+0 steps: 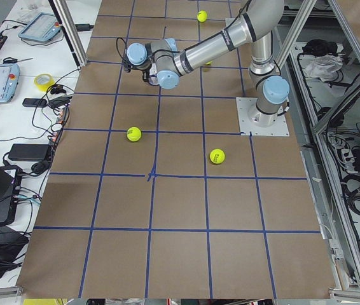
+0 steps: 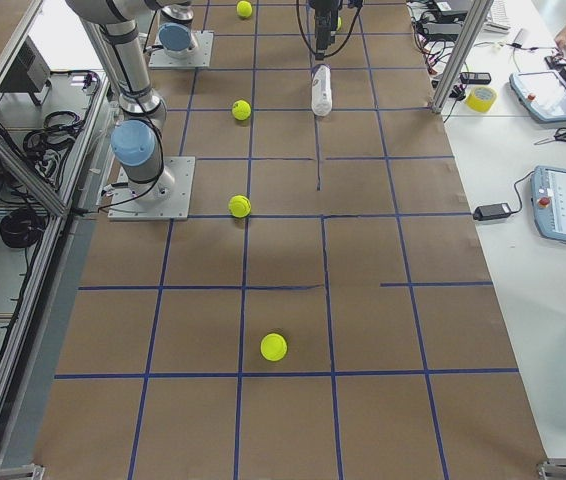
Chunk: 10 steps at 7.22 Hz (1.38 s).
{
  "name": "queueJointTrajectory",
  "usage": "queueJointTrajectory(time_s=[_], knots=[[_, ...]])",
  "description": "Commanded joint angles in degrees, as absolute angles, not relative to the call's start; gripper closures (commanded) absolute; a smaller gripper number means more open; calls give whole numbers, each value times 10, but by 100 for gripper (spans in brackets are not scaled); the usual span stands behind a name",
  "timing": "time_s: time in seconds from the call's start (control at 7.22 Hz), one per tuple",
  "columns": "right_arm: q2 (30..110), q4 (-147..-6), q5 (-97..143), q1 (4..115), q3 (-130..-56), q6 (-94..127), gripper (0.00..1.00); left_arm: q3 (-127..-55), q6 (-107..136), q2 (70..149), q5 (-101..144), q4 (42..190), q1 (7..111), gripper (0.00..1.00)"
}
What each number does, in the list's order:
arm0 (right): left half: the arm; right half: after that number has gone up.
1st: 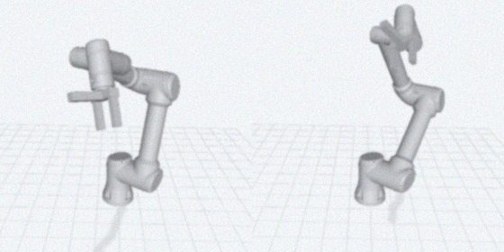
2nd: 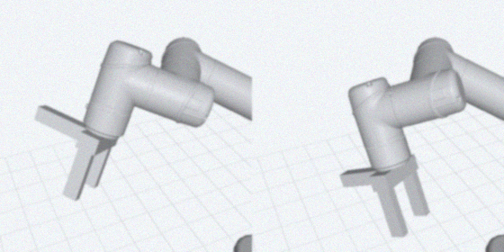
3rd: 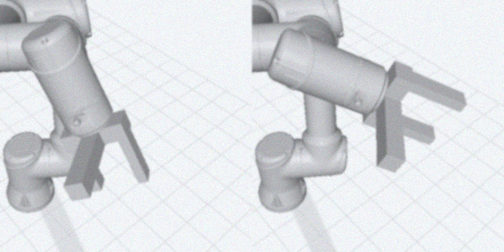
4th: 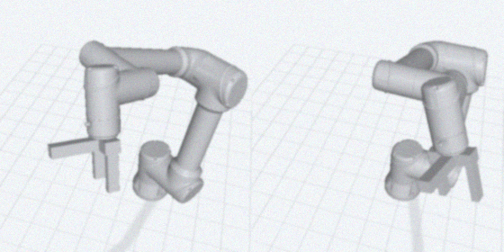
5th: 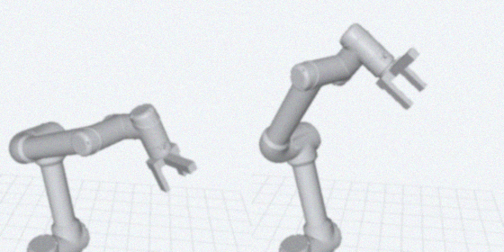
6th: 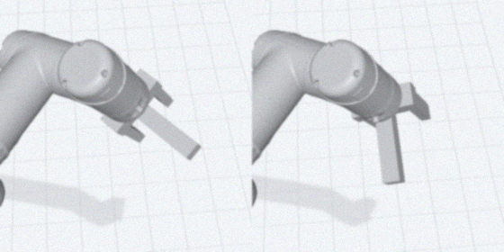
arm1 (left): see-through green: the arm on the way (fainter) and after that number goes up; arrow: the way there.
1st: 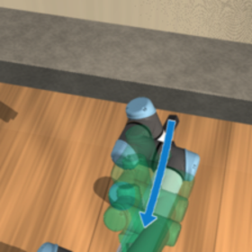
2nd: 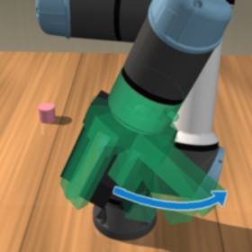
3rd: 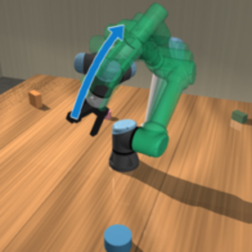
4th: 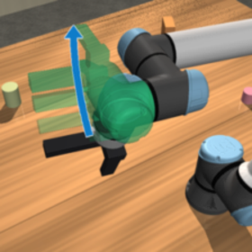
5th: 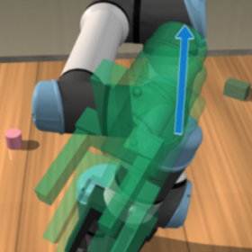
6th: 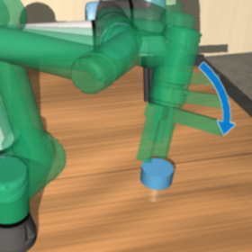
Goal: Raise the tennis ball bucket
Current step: 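Reach the left gripper toward the blue-lidded end of the lying can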
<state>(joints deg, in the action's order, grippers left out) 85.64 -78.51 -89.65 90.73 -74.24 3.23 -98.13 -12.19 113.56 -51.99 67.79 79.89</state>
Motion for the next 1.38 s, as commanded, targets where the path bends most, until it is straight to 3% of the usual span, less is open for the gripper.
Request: queueJointTrajectory(time_s=[0.0, 0.28, 1.25], knots=[[893, -789, -900, 904, -801, 24, 0, -993, -122, 1166, -509, 650, 799, 0], [915, -817, -898, 908, -836, 25, 0, -1002, -123, 1186, -441, 638, 800, 0], [922, -867, -898, 909, -855, 8, 0, -1028, -119, 1192, -438, 631, 809, 0]])
